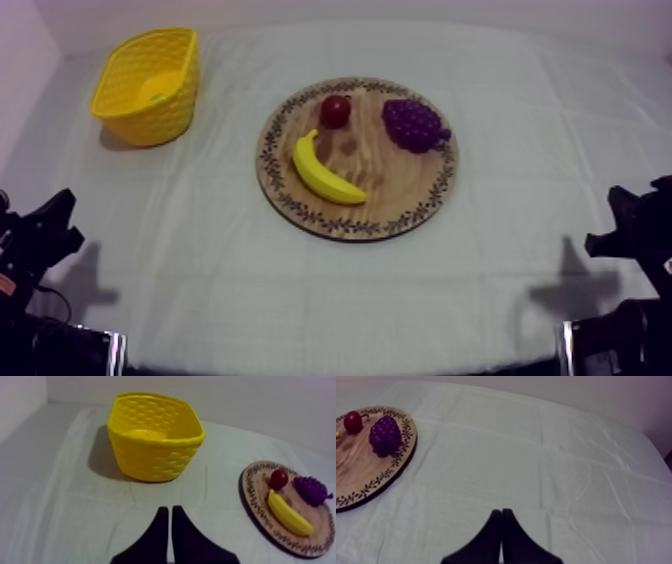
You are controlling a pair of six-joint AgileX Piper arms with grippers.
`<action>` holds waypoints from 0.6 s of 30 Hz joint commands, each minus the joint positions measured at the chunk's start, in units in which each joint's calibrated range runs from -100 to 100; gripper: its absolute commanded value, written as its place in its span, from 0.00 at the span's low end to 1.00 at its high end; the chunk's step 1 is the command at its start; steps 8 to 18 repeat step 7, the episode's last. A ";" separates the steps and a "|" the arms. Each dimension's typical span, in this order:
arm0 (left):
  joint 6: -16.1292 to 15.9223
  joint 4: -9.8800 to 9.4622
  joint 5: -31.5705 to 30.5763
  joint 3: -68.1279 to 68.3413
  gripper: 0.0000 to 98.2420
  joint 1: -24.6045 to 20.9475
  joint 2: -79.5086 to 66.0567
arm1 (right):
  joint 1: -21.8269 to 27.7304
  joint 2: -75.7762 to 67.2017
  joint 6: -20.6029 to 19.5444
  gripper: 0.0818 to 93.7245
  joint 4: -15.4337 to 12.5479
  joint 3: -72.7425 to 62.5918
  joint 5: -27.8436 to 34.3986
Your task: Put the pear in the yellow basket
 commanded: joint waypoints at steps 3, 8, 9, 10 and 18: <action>0.35 0.00 -0.11 0.02 0.00 0.01 0.04 | -0.01 -0.02 0.00 0.00 0.00 0.04 0.00; 0.15 0.01 -0.12 0.03 0.00 0.02 0.04 | -0.01 -0.02 0.00 0.00 0.00 0.04 0.00; 0.15 0.01 -0.12 0.03 0.00 0.02 0.04 | -0.01 -0.02 0.00 0.00 0.00 0.04 0.00; 0.15 0.01 -0.12 0.03 0.00 0.02 0.04 | -0.01 -0.02 0.00 0.00 0.00 0.04 0.00; 0.15 0.01 -0.12 0.03 0.00 0.02 0.04 | -0.01 -0.02 0.00 0.00 0.00 0.04 0.00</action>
